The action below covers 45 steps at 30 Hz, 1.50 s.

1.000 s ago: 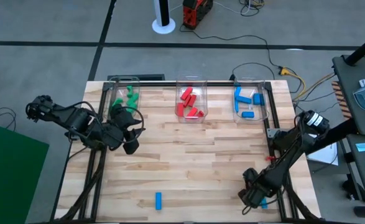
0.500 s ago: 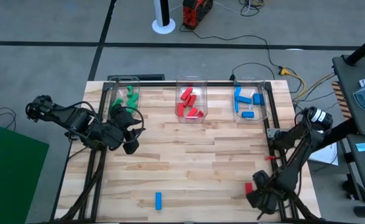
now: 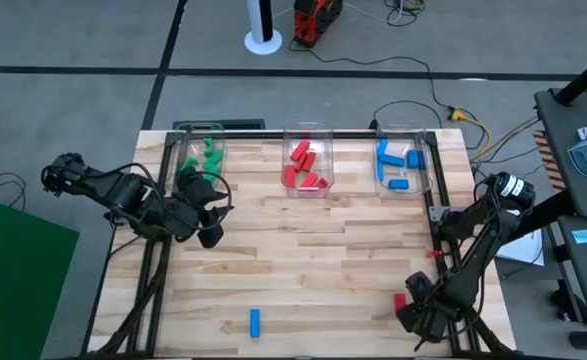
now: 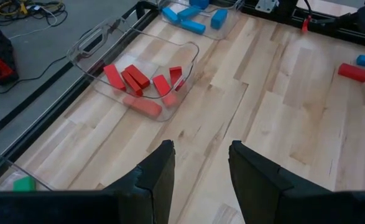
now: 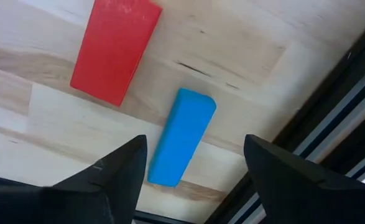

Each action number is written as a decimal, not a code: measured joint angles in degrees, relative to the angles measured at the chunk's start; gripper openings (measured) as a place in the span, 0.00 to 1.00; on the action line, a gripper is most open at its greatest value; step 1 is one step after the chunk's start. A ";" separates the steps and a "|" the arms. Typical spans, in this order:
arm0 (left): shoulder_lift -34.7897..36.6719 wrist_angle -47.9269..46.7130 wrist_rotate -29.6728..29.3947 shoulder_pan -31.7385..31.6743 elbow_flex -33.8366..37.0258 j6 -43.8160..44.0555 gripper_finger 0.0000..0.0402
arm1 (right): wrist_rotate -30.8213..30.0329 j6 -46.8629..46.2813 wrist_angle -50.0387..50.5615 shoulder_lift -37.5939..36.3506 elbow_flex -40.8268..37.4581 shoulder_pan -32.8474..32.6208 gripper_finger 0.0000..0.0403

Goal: Sort blocks
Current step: Put the blue wooden block into the right transparent bin

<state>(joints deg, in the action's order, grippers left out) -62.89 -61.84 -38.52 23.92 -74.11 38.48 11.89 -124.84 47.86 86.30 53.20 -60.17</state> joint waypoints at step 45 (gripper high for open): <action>0.00 0.04 -0.04 -0.02 0.00 -1.10 0.32 | 2.02 32.60 8.17 11.43 18.45 1.76 0.51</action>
<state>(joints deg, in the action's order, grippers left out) -62.89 -61.80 -38.57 23.90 -74.11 37.38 13.90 -92.24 56.03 97.74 71.66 -58.41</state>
